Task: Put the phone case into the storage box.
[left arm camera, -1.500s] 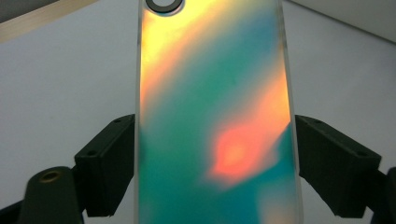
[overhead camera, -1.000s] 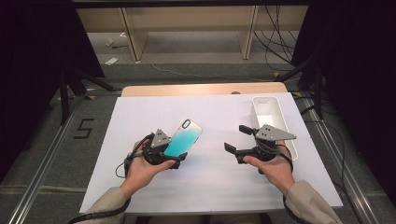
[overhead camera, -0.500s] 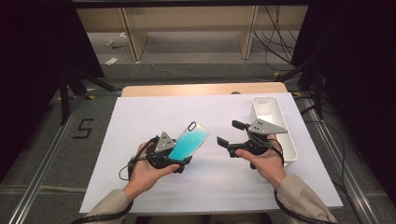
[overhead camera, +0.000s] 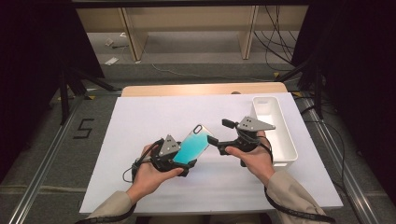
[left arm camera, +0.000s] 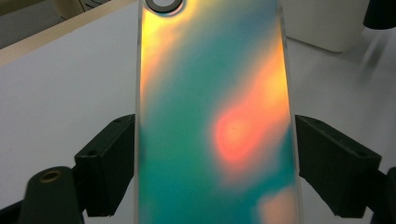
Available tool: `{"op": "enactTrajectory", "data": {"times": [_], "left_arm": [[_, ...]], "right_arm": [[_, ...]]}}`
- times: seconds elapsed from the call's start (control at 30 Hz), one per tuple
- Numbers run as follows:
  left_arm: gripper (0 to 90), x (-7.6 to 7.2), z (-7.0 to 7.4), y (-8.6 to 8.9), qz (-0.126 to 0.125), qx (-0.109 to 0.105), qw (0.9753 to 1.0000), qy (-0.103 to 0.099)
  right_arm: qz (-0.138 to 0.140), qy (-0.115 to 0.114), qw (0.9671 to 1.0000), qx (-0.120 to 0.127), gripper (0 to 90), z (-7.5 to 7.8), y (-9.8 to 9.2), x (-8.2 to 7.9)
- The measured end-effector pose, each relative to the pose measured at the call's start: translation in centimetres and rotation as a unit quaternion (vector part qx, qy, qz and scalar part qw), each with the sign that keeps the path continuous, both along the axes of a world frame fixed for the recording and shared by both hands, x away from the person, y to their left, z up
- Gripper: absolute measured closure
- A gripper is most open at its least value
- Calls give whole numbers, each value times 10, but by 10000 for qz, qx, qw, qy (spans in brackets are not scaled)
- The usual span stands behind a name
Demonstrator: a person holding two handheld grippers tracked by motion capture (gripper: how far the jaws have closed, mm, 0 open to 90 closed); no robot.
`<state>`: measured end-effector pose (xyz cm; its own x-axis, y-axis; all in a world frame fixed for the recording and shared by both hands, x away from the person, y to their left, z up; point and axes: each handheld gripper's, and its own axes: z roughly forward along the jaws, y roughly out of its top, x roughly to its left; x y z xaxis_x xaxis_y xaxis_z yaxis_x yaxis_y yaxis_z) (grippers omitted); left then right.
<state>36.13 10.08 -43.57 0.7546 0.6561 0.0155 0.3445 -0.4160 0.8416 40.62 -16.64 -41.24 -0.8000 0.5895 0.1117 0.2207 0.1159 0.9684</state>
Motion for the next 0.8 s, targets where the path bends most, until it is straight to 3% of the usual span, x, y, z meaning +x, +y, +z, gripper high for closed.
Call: {"op": "enactTrajectory", "data": {"times": [0.8], "left_arm": [[170,-2,0,-4,-14,0,10000,-82]], "right_arm": [[52,149,9999,24,170,-4,24,14]]}}
